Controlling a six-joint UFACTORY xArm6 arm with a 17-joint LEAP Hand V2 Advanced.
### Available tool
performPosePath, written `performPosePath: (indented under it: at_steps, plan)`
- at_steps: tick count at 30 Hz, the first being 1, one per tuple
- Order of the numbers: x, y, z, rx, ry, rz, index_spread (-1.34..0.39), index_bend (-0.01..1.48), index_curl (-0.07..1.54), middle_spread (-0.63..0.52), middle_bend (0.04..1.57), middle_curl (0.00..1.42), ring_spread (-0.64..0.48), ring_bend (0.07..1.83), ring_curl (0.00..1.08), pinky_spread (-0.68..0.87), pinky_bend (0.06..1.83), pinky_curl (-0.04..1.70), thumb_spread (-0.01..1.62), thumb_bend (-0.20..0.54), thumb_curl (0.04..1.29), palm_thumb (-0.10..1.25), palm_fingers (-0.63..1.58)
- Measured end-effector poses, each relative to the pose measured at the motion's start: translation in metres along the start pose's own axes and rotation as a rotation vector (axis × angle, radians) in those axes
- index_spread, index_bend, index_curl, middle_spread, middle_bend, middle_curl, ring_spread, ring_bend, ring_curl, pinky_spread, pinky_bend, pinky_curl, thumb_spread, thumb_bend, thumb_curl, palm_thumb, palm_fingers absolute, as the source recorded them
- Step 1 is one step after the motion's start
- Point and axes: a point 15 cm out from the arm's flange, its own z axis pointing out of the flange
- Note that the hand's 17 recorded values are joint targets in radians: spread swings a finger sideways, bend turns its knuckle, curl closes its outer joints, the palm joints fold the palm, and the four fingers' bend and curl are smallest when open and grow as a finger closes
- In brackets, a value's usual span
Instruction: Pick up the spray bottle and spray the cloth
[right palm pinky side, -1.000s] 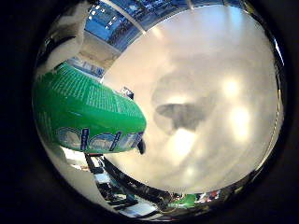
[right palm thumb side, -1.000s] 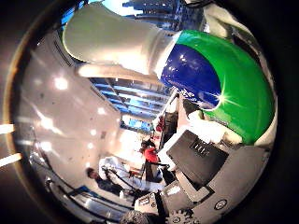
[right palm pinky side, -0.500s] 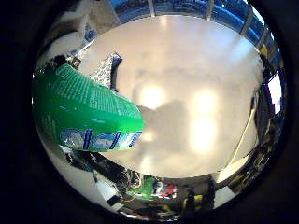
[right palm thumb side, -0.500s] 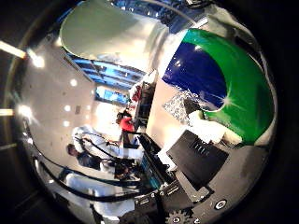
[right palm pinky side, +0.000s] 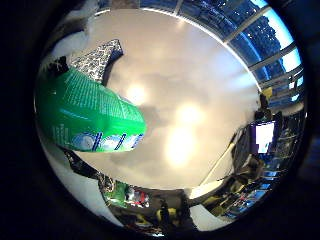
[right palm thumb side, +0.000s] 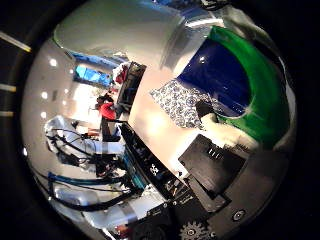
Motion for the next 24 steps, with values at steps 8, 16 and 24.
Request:
performPosePath:
  at_steps: [8,16,24]
  plan:
    - [-0.024,-0.018,0.006,-0.11,0.12,-0.055,-0.35,1.01,1.17,-0.18,1.38,0.93,-0.3,1.34,1.01,-0.12,1.07,1.58,0.47,-0.019,0.92,1.1,0.93]
    - [-0.042,-0.039,0.005,-0.168,0.239,-0.12,-0.35,1.0,1.17,-0.18,1.37,0.94,-0.31,1.32,1.02,-0.11,1.06,1.58,0.46,-0.02,0.93,1.1,0.95]
    - [-0.055,-0.046,0.027,-0.226,0.297,-0.13,-0.35,1.0,1.18,-0.18,1.36,0.94,-0.31,1.32,1.03,-0.11,1.05,1.58,0.45,-0.019,0.94,1.1,0.96]
